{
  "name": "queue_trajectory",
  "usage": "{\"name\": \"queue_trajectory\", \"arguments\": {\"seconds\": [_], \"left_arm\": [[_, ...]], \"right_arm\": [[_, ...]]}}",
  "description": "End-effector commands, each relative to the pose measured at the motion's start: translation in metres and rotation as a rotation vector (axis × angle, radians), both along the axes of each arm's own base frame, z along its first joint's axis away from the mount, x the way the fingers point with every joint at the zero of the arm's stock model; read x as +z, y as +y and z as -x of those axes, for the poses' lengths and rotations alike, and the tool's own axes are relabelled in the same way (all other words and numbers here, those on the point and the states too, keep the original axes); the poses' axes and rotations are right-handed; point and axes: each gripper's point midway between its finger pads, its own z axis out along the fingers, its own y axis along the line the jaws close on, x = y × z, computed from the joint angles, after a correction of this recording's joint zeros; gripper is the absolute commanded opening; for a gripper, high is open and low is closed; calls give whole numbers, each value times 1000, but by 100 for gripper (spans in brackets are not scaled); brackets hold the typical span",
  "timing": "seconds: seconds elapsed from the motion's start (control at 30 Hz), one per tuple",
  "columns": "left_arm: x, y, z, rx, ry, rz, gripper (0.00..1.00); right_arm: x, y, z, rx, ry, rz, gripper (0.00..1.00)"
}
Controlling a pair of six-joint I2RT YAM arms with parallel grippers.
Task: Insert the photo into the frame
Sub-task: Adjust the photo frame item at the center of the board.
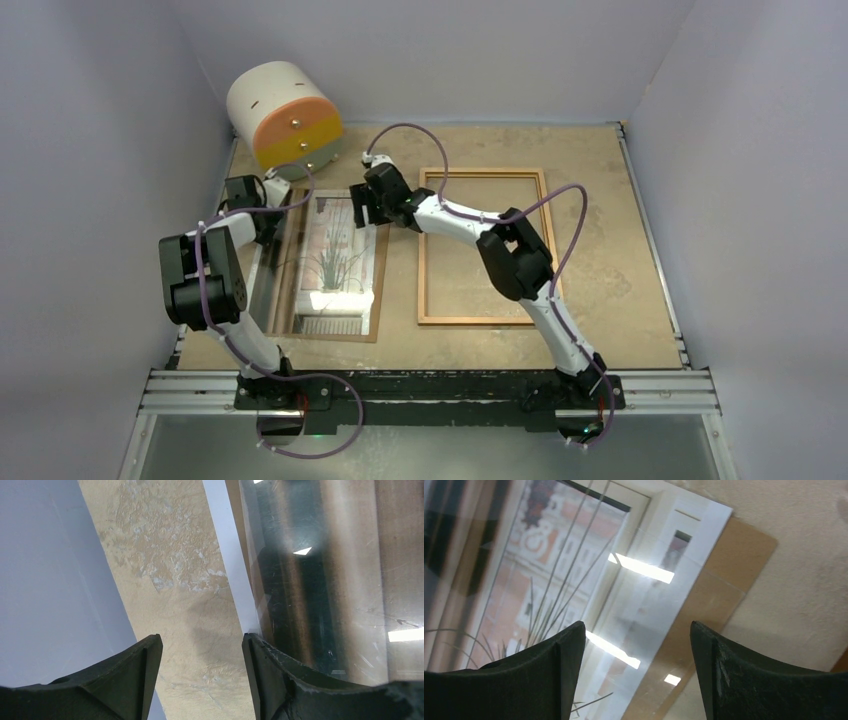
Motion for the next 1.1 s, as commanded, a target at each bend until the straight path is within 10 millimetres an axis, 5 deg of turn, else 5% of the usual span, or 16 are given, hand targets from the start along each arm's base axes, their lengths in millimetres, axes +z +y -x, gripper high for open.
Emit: {"name": "queue_trajectory", "arguments": {"seconds": [0.0,0.2,0.37,0.67,0.93,1.07], "left_arm": [[-63,-41,51,-74,230,155,64],[-62,-45,51,-84,224,172,62],[-39,-45,44,-78,187,239,60],[-13,-50,54,-106,182,305,55],[49,10,46,-33,66,252,57],[48,2,58,-69,73,271,59]], "right_arm": [[38,19,-1,46,-93,-77,78],[44,19,5,38,-62,-107,80],[57,2,32,-7,33,-142,84],[37,-20,125,2,279,-218,81],[22,-35,197,52,399,-147,80],[22,-55,239,79,447,-110,80]]}}
